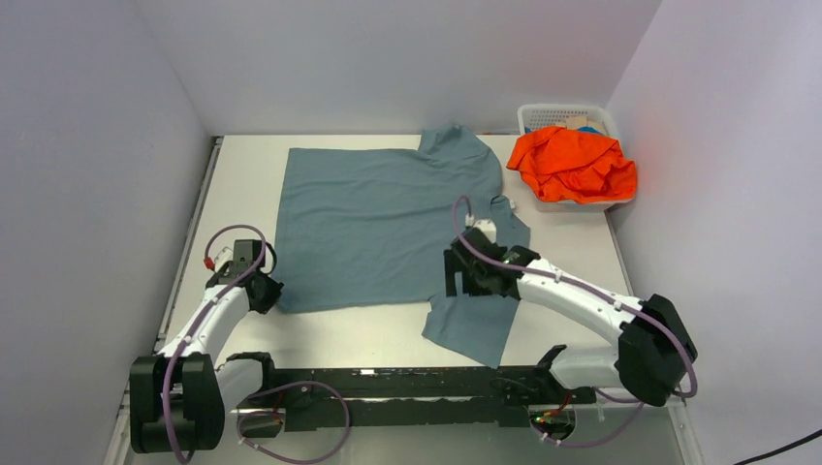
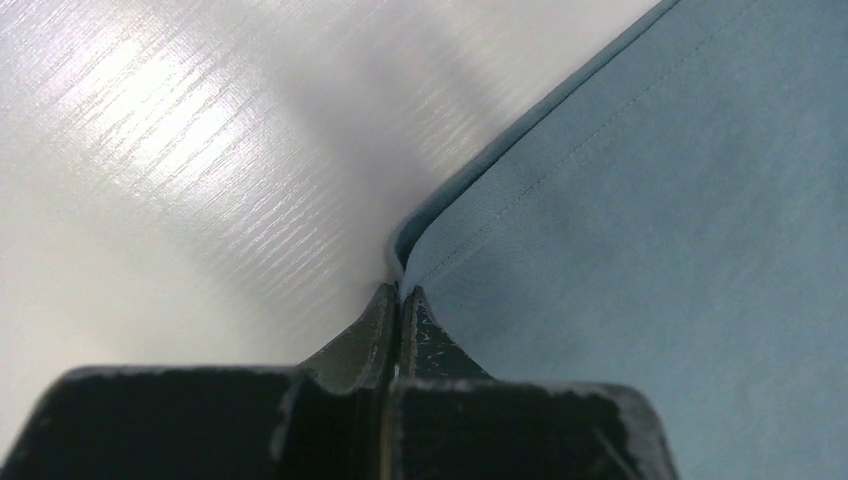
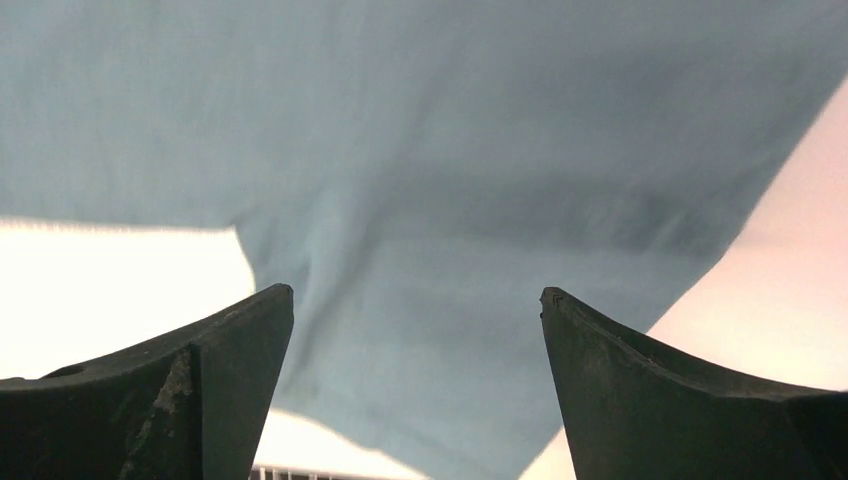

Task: Fold and stack the t-shirts
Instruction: Grab the side of the flattened tshirt closest away from the robot with both arms

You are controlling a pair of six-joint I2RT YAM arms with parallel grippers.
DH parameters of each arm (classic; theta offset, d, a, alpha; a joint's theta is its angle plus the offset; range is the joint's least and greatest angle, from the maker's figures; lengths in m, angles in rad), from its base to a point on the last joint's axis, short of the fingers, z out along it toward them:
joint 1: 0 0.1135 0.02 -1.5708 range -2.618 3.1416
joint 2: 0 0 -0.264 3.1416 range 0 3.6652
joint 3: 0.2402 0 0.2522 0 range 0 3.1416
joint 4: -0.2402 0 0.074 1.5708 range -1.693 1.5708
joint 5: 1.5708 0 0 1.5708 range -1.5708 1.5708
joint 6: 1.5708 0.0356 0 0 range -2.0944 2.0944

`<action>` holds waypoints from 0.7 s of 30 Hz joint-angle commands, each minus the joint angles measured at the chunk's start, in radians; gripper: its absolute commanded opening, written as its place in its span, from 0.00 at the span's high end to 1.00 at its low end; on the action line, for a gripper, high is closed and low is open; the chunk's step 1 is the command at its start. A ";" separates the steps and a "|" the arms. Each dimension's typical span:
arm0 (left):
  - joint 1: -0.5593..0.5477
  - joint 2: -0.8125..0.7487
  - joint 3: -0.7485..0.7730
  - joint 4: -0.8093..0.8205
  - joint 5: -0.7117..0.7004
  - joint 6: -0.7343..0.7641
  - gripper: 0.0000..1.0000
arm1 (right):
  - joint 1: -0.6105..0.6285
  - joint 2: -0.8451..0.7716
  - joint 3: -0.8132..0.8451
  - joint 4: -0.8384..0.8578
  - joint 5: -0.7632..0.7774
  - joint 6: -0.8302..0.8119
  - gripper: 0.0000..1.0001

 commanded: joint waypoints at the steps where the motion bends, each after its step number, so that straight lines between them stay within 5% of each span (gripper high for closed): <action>1: 0.000 -0.030 0.007 -0.025 0.010 0.027 1.00 | 0.153 -0.060 -0.008 -0.286 -0.070 0.118 0.05; 9: 0.000 -0.014 0.039 -0.051 0.020 0.026 1.00 | 0.268 -0.066 -0.115 -0.383 -0.199 0.247 0.25; 21: -0.001 -0.042 0.007 -0.050 0.015 0.023 1.00 | 0.298 0.066 -0.208 -0.183 -0.226 0.284 0.58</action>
